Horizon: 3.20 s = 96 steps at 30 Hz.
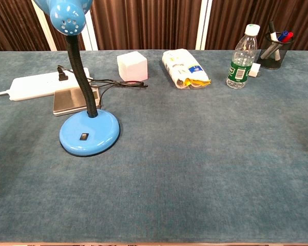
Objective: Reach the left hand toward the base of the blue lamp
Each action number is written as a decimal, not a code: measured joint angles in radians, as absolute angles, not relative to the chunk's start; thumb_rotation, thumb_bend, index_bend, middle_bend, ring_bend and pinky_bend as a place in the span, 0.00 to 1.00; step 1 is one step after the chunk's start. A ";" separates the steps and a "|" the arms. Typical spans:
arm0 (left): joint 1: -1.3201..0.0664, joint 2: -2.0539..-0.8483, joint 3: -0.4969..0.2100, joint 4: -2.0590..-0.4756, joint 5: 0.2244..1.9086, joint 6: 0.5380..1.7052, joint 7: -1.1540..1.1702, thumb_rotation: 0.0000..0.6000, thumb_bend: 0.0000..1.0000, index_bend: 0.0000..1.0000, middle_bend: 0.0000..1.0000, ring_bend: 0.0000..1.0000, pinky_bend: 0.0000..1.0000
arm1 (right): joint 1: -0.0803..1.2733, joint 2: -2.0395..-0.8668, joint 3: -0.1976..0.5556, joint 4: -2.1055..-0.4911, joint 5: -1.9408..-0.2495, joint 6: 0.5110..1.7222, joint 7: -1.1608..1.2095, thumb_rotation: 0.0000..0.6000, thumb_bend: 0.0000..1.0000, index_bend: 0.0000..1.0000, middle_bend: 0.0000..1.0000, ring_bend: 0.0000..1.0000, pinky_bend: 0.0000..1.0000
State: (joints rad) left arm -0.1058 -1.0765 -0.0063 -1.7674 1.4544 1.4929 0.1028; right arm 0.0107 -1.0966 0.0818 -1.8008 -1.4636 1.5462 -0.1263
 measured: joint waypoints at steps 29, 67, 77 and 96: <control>-0.115 -1.116 -0.001 -1.757 1.514 1.473 0.126 1.00 0.21 0.03 0.18 0.15 0.24 | 0.008 -1.100 0.088 -1.806 -1.444 1.546 -0.126 1.00 0.11 0.01 0.02 0.04 0.00; -0.421 -1.495 -0.040 -1.653 1.307 0.995 0.482 1.00 0.55 0.09 0.63 0.64 0.70 | 0.013 -1.112 0.095 -1.811 -1.409 1.531 -0.157 1.00 0.11 0.01 0.02 0.04 0.00; -0.437 -1.515 -0.024 -1.626 1.274 0.974 0.502 1.00 0.55 0.09 0.62 0.64 0.70 | 0.013 -1.114 0.097 -1.810 -1.403 1.532 -0.159 1.00 0.11 0.01 0.02 0.04 0.00; -0.464 -1.527 -0.012 -1.611 1.232 0.963 0.520 1.00 0.55 0.09 0.61 0.64 0.70 | 0.015 -1.117 0.097 -1.810 -1.396 1.525 -0.167 1.00 0.11 0.01 0.02 0.04 0.00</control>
